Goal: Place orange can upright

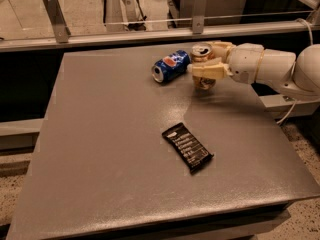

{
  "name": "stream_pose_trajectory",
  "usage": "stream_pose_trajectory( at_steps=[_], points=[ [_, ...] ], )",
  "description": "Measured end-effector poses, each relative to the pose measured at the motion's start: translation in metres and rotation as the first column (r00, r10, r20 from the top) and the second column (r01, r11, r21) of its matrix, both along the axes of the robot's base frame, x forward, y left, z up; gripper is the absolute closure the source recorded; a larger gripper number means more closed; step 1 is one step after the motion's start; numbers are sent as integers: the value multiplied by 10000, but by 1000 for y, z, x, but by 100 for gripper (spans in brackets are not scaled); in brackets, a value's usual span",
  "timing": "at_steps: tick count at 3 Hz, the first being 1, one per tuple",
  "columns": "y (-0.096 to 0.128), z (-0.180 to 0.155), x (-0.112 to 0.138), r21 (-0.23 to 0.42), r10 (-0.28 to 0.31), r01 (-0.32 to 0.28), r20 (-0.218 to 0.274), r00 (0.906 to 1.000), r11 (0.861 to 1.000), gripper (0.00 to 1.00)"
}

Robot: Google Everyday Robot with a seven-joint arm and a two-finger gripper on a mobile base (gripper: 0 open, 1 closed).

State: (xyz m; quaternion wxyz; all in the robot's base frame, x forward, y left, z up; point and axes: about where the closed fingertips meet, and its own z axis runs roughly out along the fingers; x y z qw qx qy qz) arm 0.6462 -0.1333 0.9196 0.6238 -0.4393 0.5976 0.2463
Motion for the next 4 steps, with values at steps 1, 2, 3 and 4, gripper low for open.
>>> stream_pose_trajectory(
  at_steps=[1,2,3,4],
  points=[
    [-2,-6,1,128,80,-78,-186,9998,9999,59],
    [-5,-10,1,180,81,-76,-294,9995,9998,36],
    [-8,-14,1,205,24,-16,-378,9993,9998,12],
    [-10,-16,0,213,-35,43,-407,9992,9998,0]
  ],
)
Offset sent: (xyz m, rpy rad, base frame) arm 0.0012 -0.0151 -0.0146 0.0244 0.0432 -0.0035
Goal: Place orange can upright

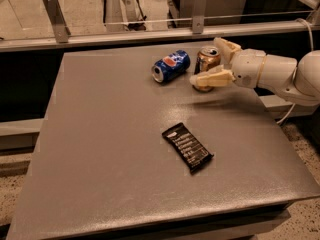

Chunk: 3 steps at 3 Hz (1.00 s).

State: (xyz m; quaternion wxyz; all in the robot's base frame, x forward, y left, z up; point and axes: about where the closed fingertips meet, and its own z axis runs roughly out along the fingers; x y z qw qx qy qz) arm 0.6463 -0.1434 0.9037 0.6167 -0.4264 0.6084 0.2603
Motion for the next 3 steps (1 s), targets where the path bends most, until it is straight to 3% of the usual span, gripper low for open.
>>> stream_pose_trajectory(
  at_steps=[1,2,3],
  points=[
    [-4,-1,-2,-61,-118,118,25,9999,9999,0],
    [-31,15,-21,-175,-318,321,188,9993,9993,0],
    [-77,46,-60,-216,-616,629,566,9965,9978,0]
  ],
)
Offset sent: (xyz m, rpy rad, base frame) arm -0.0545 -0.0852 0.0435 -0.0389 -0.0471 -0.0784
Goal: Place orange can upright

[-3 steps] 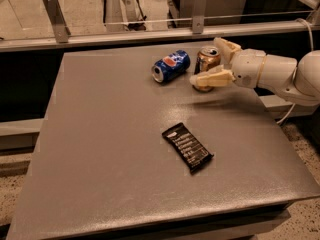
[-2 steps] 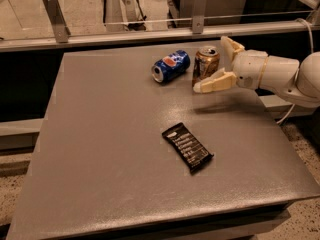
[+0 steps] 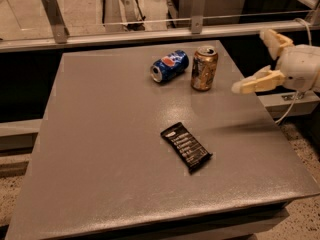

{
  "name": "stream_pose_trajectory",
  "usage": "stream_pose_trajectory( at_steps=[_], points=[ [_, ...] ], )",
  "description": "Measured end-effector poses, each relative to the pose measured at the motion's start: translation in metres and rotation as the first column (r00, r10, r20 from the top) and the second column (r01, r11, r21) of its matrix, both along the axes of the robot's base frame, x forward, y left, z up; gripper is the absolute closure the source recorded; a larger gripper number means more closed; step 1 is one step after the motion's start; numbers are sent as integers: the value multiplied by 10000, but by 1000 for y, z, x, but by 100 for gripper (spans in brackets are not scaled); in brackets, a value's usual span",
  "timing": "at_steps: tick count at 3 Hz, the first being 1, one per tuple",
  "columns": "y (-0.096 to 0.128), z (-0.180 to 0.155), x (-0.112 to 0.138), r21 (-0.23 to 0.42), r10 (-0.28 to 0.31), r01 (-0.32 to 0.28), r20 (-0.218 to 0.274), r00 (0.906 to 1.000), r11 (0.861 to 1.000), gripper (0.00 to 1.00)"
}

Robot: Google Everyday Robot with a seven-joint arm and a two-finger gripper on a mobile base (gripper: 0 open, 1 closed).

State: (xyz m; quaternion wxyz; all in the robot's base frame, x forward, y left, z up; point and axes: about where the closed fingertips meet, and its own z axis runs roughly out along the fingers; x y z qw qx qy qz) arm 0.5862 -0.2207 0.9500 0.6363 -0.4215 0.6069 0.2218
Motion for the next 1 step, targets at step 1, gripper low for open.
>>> stream_pose_trajectory(
  at_steps=[1],
  points=[
    [-41,27,-42,292,-716,700,582,9957,9971,0]
  ],
)
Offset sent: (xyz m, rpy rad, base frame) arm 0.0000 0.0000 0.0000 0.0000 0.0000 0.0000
